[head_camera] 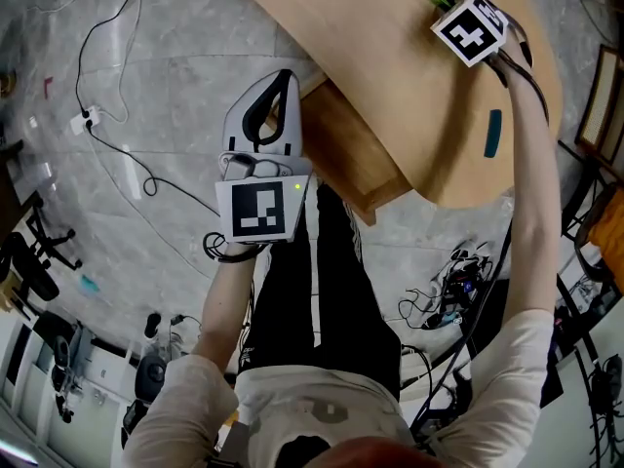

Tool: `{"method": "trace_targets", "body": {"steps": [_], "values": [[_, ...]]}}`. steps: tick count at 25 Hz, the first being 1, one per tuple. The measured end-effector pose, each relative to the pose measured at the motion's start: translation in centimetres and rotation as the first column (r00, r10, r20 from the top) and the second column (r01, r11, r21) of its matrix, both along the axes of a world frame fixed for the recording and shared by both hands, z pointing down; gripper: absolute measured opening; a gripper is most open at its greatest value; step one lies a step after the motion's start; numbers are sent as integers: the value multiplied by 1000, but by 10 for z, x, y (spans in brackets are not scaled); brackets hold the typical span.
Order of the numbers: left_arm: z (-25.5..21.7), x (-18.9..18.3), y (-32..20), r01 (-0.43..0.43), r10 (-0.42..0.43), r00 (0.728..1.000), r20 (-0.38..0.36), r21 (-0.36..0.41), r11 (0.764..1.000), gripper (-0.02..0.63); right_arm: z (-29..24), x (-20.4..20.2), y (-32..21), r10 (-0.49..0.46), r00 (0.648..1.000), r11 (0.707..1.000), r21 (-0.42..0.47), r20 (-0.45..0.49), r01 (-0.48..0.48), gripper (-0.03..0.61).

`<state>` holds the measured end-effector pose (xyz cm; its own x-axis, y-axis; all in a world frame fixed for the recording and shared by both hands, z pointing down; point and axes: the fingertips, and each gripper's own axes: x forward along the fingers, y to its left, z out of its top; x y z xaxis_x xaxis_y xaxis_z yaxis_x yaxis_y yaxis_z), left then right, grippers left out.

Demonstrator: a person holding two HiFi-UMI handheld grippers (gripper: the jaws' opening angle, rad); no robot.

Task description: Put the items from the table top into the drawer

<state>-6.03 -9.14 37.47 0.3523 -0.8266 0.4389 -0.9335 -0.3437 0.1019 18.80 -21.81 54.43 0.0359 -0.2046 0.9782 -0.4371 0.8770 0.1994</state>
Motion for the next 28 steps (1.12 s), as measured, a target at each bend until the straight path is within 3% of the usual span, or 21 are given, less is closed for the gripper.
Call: {"method": "trace_targets", "body": {"steps": [2,5,9,11,15,18,20,23,28], "values": [[-1,1,0,3,-3,1000,-4,0,1000,8,-7,-5,0,40,998,999,14,51,-40,63],[-5,3,0,2,-2,1000,-7,8,1000,8,-38,-31,-6,28,985,993,109,171,-47,61],[-13,5,0,7,-7,1000,-17,12,1000,8,-88,-72,18,11,928,974,206,372,-94,61],[-18,6,2,12,-12,1000,-22,10,1000,8,-117,-94,39,29,868,957,236,496,-168,61],[-30,12,1,1,0,999,-32,30,1000,8,-171,-128,84,79,706,904,248,704,-349,60],[-43,9,5,12,-10,999,-46,39,999,8,-204,-150,119,120,551,863,188,826,-469,60],[-52,6,6,17,-15,999,-45,57,998,8,-222,-157,134,143,456,820,153,878,-551,60],[-62,4,7,18,-15,999,-43,71,997,8,-239,-156,140,153,391,747,152,908,-647,60],[-76,3,7,12,-7,999,-47,99,995,8,-256,-148,138,150,359,674,171,921,-719,60]]}}
